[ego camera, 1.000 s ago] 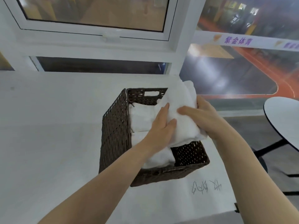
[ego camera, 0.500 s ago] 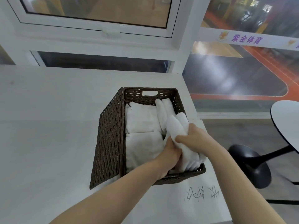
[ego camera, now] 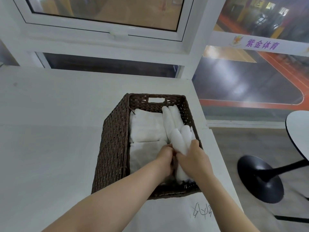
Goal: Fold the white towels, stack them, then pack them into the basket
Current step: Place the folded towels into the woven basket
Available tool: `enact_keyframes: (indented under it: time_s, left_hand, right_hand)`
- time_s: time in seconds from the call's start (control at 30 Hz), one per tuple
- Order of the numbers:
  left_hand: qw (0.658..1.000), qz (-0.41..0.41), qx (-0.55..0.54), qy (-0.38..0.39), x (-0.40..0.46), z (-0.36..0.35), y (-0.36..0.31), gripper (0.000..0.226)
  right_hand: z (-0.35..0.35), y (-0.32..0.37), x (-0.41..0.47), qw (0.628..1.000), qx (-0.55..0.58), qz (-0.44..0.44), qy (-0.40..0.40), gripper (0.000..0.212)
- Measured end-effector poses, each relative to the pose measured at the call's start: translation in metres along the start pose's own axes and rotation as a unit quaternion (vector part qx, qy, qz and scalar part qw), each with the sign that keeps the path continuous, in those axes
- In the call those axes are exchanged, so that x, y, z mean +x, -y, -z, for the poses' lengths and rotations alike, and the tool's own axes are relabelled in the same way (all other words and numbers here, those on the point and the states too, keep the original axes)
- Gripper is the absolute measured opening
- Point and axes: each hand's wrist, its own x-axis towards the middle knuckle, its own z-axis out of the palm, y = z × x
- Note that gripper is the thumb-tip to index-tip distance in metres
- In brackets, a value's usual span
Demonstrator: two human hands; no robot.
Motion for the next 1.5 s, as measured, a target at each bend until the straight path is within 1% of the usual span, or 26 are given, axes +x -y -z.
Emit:
enact_keyframes:
  time_s: [0.1,0.17,0.2,0.3,0.4,0.47,0.57,0.63,0.7,0.73,0.8,0.87,0.93,0.97,1.0,1.03,1.07,1.1,1.13,1.17,1.2,1.23,1.3,1.37,1.4,1.5]
  left_hand:
    - [0.998,0.008,-0.062,-0.005,0.0,-0.018,0.011,0.037]
    - [0.996,0.003,-0.09,0.022,0.001,-0.024,0.015,0.036]
    - [0.995,0.004,-0.089,0.038,0.001,-0.024,0.014,0.036]
    - [0.996,0.014,-0.08,0.025,0.007,-0.016,0.009,0.041]
    - [0.991,-0.01,-0.128,0.021,0.009,-0.014,0.013,0.048]
    - [0.989,-0.036,-0.138,0.041,0.01,-0.015,0.018,0.047]
    - [0.991,-0.047,-0.117,0.053,0.012,-0.014,0.019,0.035]
    - [0.993,-0.04,-0.085,0.069,0.011,-0.013,0.019,0.04]
    - [0.995,-0.02,-0.017,0.093,0.005,-0.012,0.021,0.045]
    - [0.994,-0.016,0.014,0.105,0.003,-0.011,0.022,0.039]
    - [0.993,-0.009,0.034,0.109,0.003,-0.011,0.024,0.03]
    - [0.991,-0.017,0.086,0.098,0.0,-0.011,0.024,0.033]
    - [0.994,0.012,0.08,0.07,0.0,-0.008,0.017,0.043]
    - [0.994,0.03,0.073,0.075,0.0,-0.005,0.015,0.047]
    - [0.993,0.026,0.084,0.08,0.001,0.0,0.014,0.045]
    - [0.993,0.028,0.083,0.074,0.002,0.005,0.012,0.038]
    - [0.992,0.011,0.113,0.058,0.003,0.013,0.01,0.029]
    - [0.985,-0.018,0.165,0.039,-0.001,0.021,0.008,0.023]
    - [0.973,-0.045,0.227,0.006,-0.003,0.028,0.005,0.016]
    - [0.961,-0.086,0.26,-0.018,-0.007,0.037,0.002,0.015]
    - [0.943,-0.13,0.305,-0.021,-0.009,0.047,0.0,0.034]
    - [0.913,-0.167,0.373,-0.024,-0.016,0.055,-0.003,0.048]
    - [0.846,-0.248,0.471,-0.029,-0.028,0.069,-0.006,0.053]
    - [0.796,-0.309,0.519,-0.043,-0.037,0.081,-0.007,0.053]
    - [0.772,-0.343,0.533,-0.051,-0.041,0.085,-0.006,0.052]
    - [0.709,-0.446,0.543,-0.066,-0.055,0.093,-0.004,0.045]
  right_hand:
    - [0.002,-0.006,-0.002,1.0,0.018,-0.002,-0.018,0.031]
    - [0.005,-0.009,-0.001,1.0,0.014,-0.002,-0.028,0.03]
    - [0.006,-0.01,-0.001,1.0,0.009,-0.002,-0.029,0.03]
    - [0.002,-0.011,-0.003,1.0,0.002,-0.003,-0.018,0.033]
    - [-0.003,-0.009,-0.002,1.0,-0.004,0.002,-0.009,0.038]
    - [-0.004,-0.009,0.001,1.0,-0.013,0.005,-0.011,0.04]
    - [-0.003,-0.007,0.005,0.999,-0.024,0.017,-0.016,0.039]
    - [-0.001,-0.007,0.007,0.999,-0.018,0.023,-0.025,0.037]
    - [0.0,-0.009,0.006,0.999,-0.016,0.032,-0.04,0.036]
    - [-0.001,-0.01,0.006,0.998,-0.022,0.037,-0.046,0.038]
    - [-0.004,-0.012,0.004,0.997,-0.05,0.046,-0.048,0.044]
    - [-0.008,-0.013,0.004,0.995,-0.077,0.049,-0.039,0.049]
    - [-0.012,-0.014,0.007,0.994,-0.096,0.039,-0.016,0.055]
    - [-0.016,-0.016,0.009,0.993,-0.11,0.032,0.004,0.058]
    - [-0.021,-0.021,0.011,0.991,-0.126,0.025,0.032,0.063]
    - [-0.027,-0.027,0.013,0.988,-0.141,0.013,0.069,0.068]
    - [-0.032,-0.032,0.015,0.982,-0.153,-0.003,0.11,0.075]
    - [-0.036,-0.036,0.019,0.976,-0.163,-0.023,0.144,0.082]
    - [-0.037,-0.038,0.023,0.971,-0.168,-0.038,0.164,0.085]
    - [-0.036,-0.037,0.025,0.97,-0.169,-0.046,0.171,0.085]
    - [-0.035,-0.035,0.026,0.97,-0.17,-0.045,0.17,0.084]
    - [-0.035,-0.033,0.027,0.972,-0.167,-0.037,0.161,0.081]
    - [-0.035,-0.028,0.022,0.979,-0.166,-0.005,0.121,0.07]
    - [-0.038,-0.027,0.021,0.977,-0.189,0.017,0.093,0.064]
    - [-0.039,-0.027,0.025,0.977,-0.187,0.0,0.102,0.064]
    - [-0.042,-0.024,0.038,0.958,-0.196,-0.068,0.2,0.07]
